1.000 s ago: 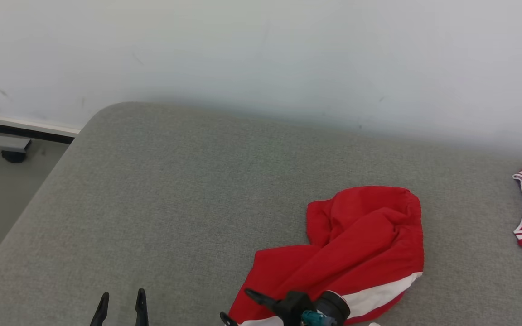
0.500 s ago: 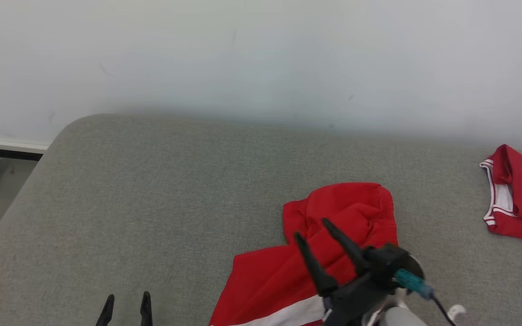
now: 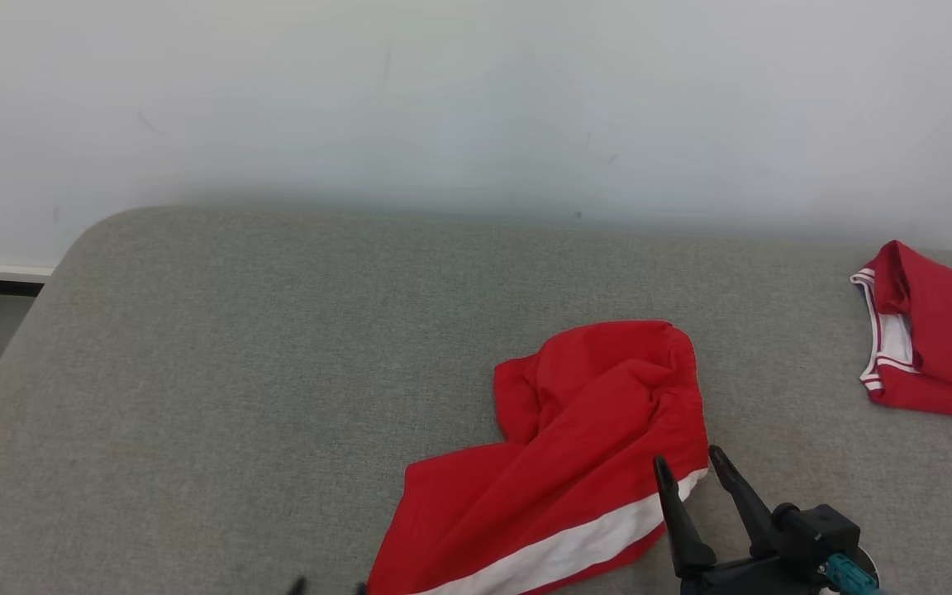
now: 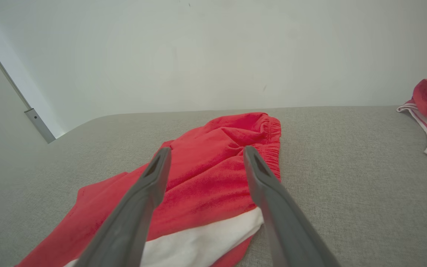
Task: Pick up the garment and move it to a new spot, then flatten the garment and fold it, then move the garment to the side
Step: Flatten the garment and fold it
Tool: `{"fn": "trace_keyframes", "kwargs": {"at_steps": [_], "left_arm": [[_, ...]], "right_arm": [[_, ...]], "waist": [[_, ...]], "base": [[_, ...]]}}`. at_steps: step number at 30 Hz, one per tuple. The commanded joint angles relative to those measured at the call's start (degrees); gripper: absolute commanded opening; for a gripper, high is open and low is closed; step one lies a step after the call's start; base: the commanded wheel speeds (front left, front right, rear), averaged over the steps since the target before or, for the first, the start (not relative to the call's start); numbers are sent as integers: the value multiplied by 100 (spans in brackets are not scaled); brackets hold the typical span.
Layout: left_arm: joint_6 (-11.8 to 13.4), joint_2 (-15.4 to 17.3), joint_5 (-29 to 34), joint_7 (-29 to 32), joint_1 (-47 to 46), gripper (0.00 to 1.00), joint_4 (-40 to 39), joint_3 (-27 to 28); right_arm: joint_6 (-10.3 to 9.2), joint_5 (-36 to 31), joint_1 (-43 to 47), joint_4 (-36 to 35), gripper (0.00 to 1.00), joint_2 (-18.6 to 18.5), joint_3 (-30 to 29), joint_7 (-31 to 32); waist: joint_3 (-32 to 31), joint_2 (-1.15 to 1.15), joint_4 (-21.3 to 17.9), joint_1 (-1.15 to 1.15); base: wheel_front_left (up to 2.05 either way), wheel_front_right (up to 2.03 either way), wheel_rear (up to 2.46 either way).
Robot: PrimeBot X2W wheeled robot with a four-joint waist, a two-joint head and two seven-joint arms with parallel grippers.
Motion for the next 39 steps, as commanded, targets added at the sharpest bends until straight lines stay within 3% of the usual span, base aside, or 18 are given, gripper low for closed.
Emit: {"fn": "trace_keyframes", "kwargs": {"at_steps": [1,8,17,22,23,24,25,39], "left_arm": [[-31,83,-32,-13,104,100,101,-233],[-29,280,-367,-13,-8,100,539,-824],[-31,252,-689,-13,-391,100,1097,-896],[-31,171,-1182,-13,-565,100,1483,-852],[-31,162,-1265,-14,-633,92,1482,-857],[-31,176,-1308,-13,-665,33,1487,-875],[-31,202,-1312,-13,-670,0,1497,-900],[-32,537,-1266,-13,-696,0,1021,-163]], "right_arm": [[-13,-75,76,-36,100,47,-51,1],[-13,-188,111,-93,100,153,-190,1],[-13,-261,65,-77,100,204,-232,0],[-13,-286,24,-79,100,214,-260,0],[-13,-289,17,-86,100,215,-268,0],[-13,-291,16,-94,100,214,-281,0],[-13,-293,22,-99,100,212,-299,0],[-13,-333,88,-121,100,271,-453,0]], "waist": [[33,0,-41,0],[87,0,-148,0],[142,0,-314,0],[183,0,-403,0],[192,0,-413,0],[198,0,-419,0],[202,0,-420,0],[229,0,-283,0]], "base": [[0,0,0],[0,0,0],[0,0,0],[0,0,0],[0,0,0],[0,0,0],[0,0,0],[0,0,0]]}}
